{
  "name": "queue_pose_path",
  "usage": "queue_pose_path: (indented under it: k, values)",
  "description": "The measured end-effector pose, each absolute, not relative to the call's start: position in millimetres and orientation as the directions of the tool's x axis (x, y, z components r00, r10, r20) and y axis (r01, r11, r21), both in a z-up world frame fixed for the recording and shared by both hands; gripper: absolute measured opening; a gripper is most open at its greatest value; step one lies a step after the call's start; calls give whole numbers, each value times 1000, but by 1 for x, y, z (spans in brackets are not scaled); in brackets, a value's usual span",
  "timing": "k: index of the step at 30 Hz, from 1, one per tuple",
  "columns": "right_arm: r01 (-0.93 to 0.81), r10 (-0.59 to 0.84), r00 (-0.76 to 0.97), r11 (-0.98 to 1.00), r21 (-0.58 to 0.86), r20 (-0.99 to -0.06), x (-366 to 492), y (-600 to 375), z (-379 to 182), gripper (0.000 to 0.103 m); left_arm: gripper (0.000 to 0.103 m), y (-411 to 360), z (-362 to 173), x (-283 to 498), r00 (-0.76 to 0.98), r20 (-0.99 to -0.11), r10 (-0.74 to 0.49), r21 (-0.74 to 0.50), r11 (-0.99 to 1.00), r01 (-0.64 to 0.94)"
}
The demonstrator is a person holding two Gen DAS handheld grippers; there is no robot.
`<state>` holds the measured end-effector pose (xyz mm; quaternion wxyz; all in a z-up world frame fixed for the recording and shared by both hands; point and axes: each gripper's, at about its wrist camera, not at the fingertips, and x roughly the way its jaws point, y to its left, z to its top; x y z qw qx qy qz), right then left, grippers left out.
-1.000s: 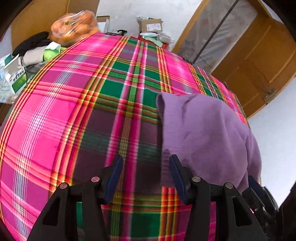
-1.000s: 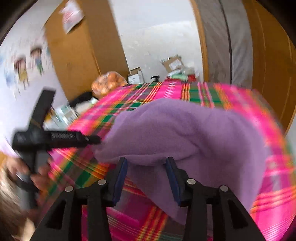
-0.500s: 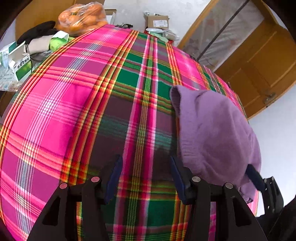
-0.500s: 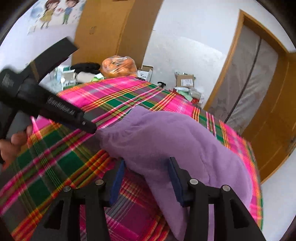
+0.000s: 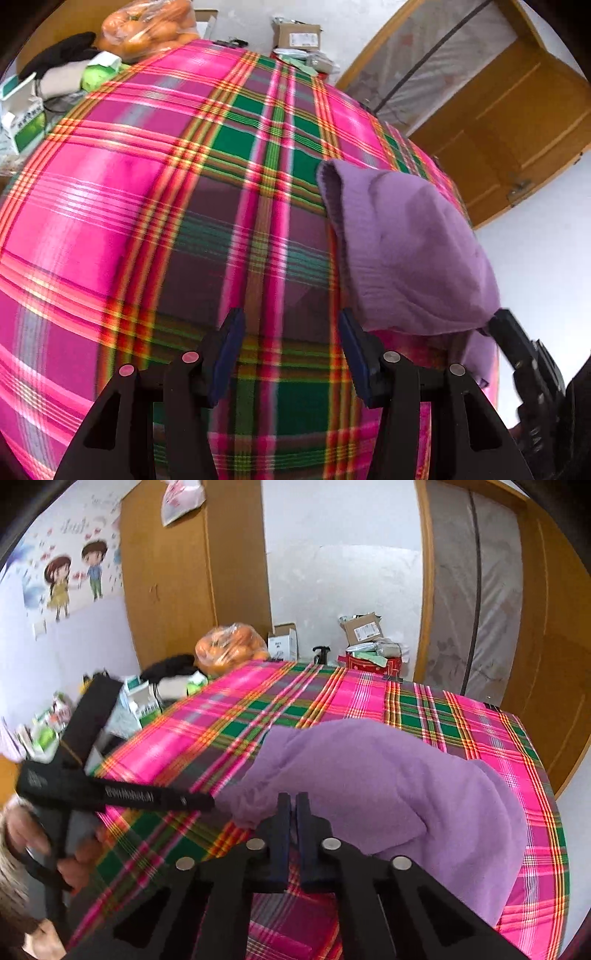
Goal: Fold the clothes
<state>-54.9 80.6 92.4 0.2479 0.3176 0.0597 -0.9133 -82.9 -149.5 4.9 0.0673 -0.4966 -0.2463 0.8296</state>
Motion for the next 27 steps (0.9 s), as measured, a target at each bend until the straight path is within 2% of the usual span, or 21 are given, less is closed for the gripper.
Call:
queue_pose_path:
  k: [7, 16, 21, 27]
  values:
    - [443, -355, -703, -896, 10, -616, -56, 90, 93, 1, 54, -146, 5, -82, -495, -770, 403, -528, -838, 138]
    - [382, -302, -684, -924, 26, -664, -52, 119, 67, 5, 54, -145, 10, -79, -500, -693, 519, -644, -757, 107]
    - [343, -283, -674, -938, 51, -682, -53, 135, 57, 9, 54, -142, 8, -77, -484, -618, 619, -745, -658, 109]
    - [337, -287, -656, -939, 70, -698, -52, 140, 48, 10, 54, -134, 8, -87, -483, -610, 629, -761, -634, 135]
